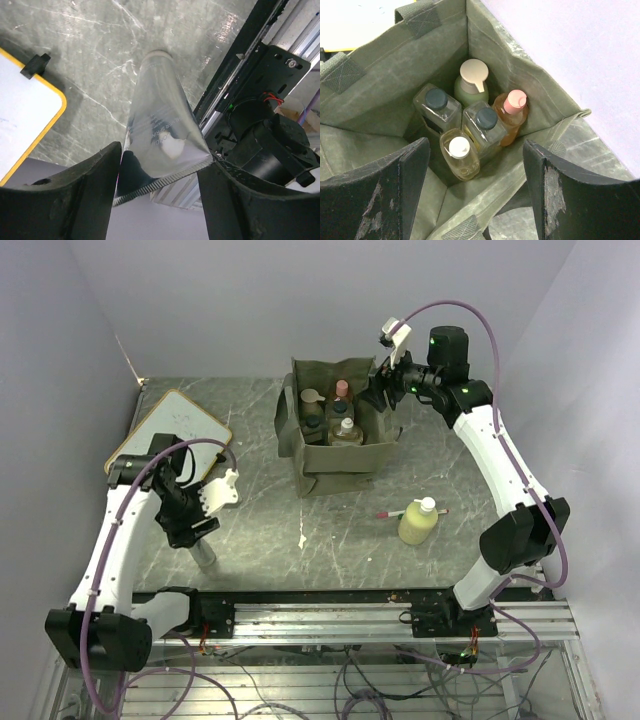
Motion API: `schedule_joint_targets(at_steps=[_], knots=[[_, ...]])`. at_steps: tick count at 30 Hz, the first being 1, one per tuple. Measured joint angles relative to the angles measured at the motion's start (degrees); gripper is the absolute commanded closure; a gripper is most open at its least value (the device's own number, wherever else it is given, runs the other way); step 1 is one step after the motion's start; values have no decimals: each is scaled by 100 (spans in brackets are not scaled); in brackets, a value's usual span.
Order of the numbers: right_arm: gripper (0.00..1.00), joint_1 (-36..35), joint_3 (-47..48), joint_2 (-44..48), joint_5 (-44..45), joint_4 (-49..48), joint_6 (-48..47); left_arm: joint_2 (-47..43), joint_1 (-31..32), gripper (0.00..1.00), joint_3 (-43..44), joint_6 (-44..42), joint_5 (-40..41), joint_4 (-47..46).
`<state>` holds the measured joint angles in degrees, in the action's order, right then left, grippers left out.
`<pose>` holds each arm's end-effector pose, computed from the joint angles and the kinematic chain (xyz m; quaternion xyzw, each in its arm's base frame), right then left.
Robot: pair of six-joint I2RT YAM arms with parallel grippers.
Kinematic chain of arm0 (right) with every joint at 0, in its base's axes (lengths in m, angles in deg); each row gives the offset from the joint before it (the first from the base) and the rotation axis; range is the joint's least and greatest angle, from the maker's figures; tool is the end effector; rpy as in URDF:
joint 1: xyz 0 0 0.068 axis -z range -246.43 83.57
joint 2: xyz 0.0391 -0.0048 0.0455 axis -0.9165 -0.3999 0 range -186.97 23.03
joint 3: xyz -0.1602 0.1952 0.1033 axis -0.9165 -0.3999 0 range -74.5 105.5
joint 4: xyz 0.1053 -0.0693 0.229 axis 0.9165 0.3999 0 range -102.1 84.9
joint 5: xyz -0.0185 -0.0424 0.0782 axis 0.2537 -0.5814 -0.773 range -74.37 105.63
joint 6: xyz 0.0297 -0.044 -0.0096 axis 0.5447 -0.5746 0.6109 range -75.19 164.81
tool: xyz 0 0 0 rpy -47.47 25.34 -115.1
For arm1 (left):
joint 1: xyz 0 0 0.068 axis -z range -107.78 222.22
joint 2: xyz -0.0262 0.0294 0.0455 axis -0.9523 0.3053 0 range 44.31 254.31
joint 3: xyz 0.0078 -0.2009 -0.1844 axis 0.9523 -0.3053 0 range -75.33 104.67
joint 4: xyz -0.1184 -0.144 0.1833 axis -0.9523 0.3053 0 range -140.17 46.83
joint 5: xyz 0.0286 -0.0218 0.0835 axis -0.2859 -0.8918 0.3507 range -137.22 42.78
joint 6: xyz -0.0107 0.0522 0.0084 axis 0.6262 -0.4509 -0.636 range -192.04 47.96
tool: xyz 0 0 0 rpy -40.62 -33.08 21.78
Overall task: Place the personal care products into the canvas bag
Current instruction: Pick up the care product from the center of the board, then place the care product at the center of the board.
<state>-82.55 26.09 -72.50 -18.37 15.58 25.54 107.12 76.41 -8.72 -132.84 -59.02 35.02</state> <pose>0.3592 0.1246 0.4179 -0.3964 0.7087 0.2286 0.5370 0.1552 -0.0186 0.3168 0.5393 0.8325 -0.0549 0.1143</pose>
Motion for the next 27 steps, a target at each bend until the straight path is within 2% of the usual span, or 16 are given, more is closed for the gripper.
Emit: schedule_joint_targets(at_steps=[3,7,14,18,27], knots=[[25,0,2,0,22,0,2,118,0,46,-90,-46,-44,-31],[25,0,2,0,74,2,7,136,-2,72,-181,20,-199,-146],[25,0,68,-98,105,46,20,63,-7,93,-181,341,-542,-299],[25,0,87,-166,151,61,17,125,-9,93,92,640,-892,-372],[25,0,85,-179,341,68,-61,927,85,93,1543,1593,-1381,-1119]])
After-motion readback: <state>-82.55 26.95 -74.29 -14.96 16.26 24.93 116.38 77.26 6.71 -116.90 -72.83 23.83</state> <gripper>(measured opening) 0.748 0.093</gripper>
